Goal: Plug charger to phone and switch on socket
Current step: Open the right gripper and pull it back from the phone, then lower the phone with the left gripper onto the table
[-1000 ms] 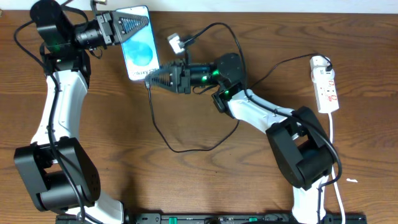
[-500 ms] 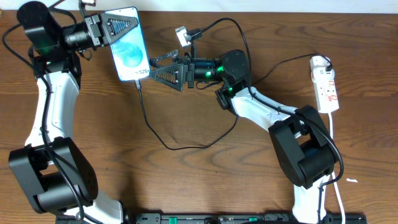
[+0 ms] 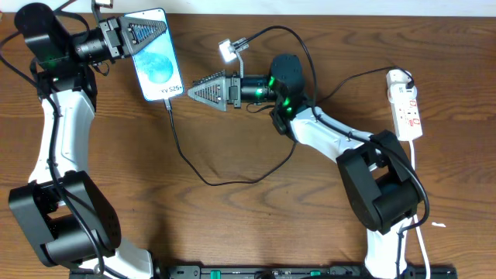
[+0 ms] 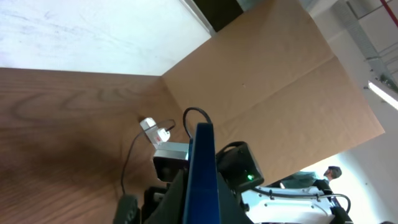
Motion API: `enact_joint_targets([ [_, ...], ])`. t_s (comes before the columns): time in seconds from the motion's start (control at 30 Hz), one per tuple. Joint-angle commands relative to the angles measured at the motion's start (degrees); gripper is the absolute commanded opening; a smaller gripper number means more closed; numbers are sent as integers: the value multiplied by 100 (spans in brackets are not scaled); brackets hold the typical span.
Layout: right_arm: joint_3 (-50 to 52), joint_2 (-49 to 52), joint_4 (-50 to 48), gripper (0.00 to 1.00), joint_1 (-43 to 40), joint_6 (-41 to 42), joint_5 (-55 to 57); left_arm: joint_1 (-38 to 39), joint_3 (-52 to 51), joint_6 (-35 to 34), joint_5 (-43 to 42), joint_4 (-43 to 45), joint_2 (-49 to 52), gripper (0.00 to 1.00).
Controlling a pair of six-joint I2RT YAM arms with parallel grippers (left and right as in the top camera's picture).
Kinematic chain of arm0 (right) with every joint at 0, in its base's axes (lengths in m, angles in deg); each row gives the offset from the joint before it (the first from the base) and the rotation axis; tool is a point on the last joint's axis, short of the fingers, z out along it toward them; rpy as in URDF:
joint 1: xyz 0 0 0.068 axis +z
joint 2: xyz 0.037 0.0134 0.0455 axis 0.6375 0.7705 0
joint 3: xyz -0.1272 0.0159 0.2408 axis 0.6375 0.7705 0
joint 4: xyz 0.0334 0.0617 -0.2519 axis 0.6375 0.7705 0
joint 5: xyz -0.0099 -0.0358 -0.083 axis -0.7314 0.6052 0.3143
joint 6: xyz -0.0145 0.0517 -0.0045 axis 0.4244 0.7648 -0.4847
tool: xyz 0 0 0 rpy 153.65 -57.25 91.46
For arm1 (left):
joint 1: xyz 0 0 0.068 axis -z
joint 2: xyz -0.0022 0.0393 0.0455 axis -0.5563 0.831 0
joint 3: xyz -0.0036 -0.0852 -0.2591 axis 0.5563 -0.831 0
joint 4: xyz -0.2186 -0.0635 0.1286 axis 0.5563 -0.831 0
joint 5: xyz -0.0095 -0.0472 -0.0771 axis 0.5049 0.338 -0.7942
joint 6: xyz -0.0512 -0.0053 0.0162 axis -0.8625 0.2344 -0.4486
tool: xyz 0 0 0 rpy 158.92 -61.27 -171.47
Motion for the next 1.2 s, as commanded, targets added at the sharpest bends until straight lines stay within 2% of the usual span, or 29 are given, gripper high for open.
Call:
enact_joint_targets([
  [0.0,-85,-35,50,99,-136,-417,15,-83,63,94,-138,48,-125,7],
  [0.17,-85,-35,188,99,-345,-457,-24,-280,63,94,-138,48,-125,7],
  [0.43,-85,-35,2629,99,-529,-1746,658,-356,63,94,-138,46,-125,7],
  [0.63,-85,-166,3853,99,-538,-2422,1346,-345,44,94,-138,44,-125,7],
  [0.9,-225,-1097,5901,99,-549,-3410,3176,-125,-372,291,-66,42,-122,7],
  [1.17,-236,-2245,6870,99,-549,-3764,4107,173,-1093,557,304,44,-120,7],
])
